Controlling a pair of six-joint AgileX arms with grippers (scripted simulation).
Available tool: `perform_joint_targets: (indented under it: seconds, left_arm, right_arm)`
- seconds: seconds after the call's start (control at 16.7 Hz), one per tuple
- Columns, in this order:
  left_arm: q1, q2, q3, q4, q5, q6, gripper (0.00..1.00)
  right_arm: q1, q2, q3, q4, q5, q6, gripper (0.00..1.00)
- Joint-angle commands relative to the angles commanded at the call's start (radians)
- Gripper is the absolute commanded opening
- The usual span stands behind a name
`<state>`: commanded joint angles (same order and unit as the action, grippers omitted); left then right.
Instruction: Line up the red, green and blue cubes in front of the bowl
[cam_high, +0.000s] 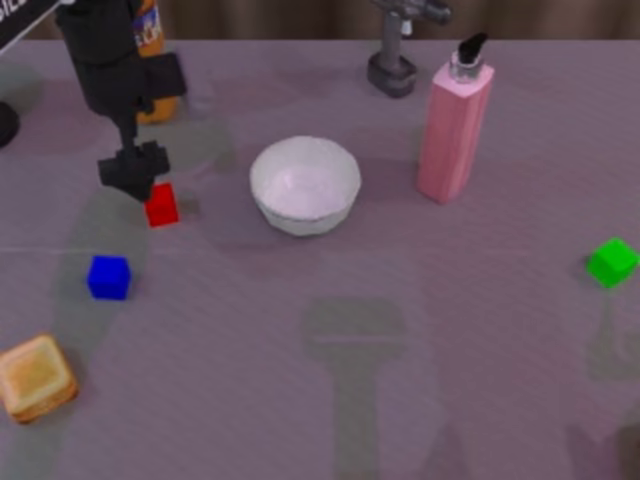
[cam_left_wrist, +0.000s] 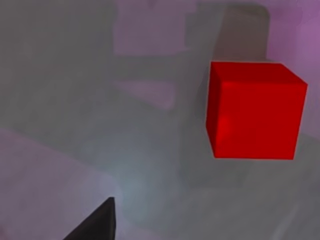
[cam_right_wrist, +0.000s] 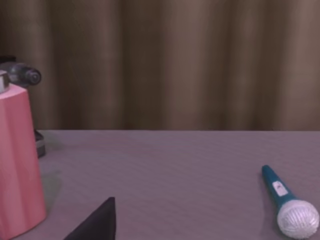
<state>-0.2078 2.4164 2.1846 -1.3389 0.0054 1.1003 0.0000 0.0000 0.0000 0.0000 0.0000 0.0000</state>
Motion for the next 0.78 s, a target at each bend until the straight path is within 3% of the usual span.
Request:
perform_joint_targets:
  seconds: [0.3,0.78]
  left_arm:
    - [0.003,0.001,-0.018,0.018,0.0,0.001,1.0]
    - [0.001,0.065,-0.234,0.301,0.001,0.002,1.0]
  right_arm:
    - [0.0,0.0,0.0,0.0,0.0,0.0,1.0]
    - [0.0,0.0,0.0,0.0,0.0,0.0,1.0]
